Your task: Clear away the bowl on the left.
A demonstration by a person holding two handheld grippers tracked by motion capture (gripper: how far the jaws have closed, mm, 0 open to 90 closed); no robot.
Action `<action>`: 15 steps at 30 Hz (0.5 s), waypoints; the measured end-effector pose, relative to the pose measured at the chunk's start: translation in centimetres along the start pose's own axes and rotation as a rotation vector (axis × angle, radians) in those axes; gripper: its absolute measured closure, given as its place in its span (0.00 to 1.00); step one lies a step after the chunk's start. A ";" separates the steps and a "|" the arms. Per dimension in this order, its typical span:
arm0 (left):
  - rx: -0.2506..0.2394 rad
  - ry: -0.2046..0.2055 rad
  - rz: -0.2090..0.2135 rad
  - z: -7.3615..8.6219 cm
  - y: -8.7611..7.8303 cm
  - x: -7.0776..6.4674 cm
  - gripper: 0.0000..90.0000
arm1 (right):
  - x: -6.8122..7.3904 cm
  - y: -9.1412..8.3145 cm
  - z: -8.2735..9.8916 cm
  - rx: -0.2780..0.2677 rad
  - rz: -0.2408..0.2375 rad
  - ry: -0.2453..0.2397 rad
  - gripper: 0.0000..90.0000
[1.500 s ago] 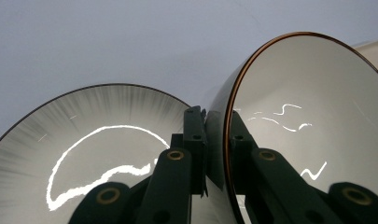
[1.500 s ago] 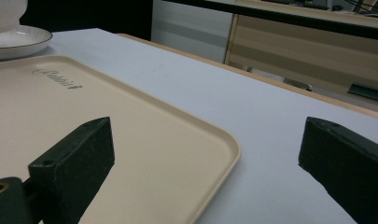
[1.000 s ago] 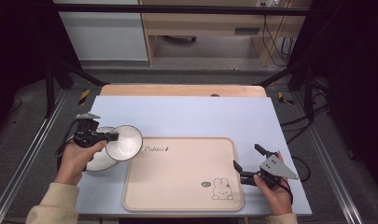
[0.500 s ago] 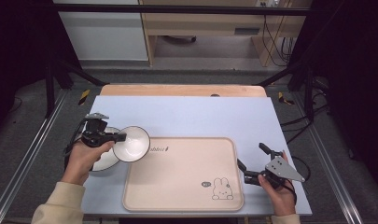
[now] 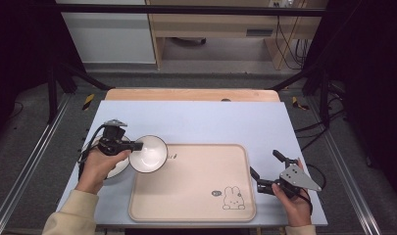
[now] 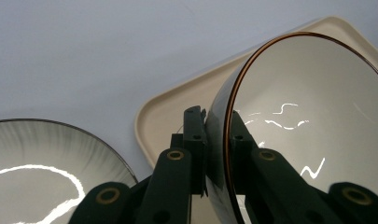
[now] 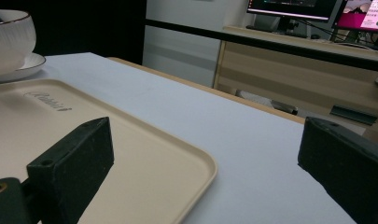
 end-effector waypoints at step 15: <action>0.043 0.058 0.049 -0.6 2.6 -2.9 0.92 | -0.1 -0.1 0.0 -0.002 0.002 -0.001 0.04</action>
Point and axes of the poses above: each handheld gripper's, and its own axes: y roughly forward along the jaws, z roughly out of its underside, x roughly to its left, the point moved 2 cm from there along y, roughly forward along the jaws, and after that the axes turned 2 degrees about -z, right-handed, at the moved point
